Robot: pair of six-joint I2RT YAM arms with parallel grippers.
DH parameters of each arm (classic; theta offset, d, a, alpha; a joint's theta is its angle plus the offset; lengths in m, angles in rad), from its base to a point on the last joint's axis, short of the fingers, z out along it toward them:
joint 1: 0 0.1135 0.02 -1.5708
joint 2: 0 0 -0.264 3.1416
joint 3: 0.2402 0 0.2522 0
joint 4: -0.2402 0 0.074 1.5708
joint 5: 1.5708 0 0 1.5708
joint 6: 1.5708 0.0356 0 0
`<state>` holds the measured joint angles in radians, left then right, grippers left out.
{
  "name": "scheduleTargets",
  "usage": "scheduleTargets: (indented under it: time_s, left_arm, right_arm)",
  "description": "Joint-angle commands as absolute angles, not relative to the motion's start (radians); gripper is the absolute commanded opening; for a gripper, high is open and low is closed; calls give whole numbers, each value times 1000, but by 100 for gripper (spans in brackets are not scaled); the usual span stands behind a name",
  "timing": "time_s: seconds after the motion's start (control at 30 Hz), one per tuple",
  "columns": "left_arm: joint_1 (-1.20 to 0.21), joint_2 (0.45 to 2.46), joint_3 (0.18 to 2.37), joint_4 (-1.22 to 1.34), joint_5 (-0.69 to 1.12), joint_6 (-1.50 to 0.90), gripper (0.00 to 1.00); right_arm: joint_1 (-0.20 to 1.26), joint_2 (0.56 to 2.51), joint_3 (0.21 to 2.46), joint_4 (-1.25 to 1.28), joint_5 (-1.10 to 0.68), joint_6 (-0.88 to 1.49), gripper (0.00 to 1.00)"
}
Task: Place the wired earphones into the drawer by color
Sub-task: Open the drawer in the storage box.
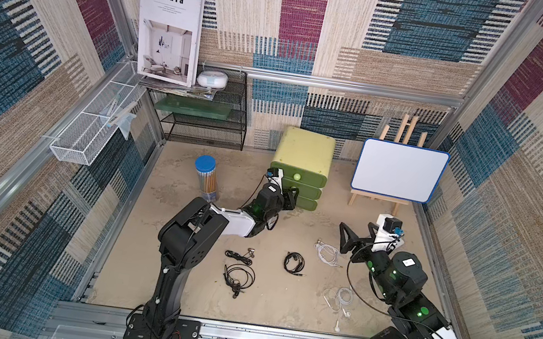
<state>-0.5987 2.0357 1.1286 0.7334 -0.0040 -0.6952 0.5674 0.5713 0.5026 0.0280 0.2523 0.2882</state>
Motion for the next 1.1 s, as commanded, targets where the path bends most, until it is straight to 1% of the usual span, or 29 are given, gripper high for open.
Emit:
scheduleTargets:
  time_s: [0.0, 0.23, 0.5, 0.6, 1.07]
  left_arm:
    - [-597, 2043, 1137, 780, -9, -699, 36]
    - [-594, 2055, 1149, 785, -6, -692, 33]
    - [-594, 2041, 1133, 796, 5, -701, 24]
    - [-594, 2030, 1115, 805, 5, -702, 22]
    - [-601, 1987, 1070, 807, 14, -698, 20]
  right_arm:
    - [567, 573, 507, 52, 252, 276, 100]
    - [568, 572, 506, 52, 253, 277, 100]
    - [568, 573, 506, 53, 254, 279, 100]
    - [568, 573, 505, 51, 253, 282, 100]
    - [568, 589, 513, 38, 260, 298, 100]
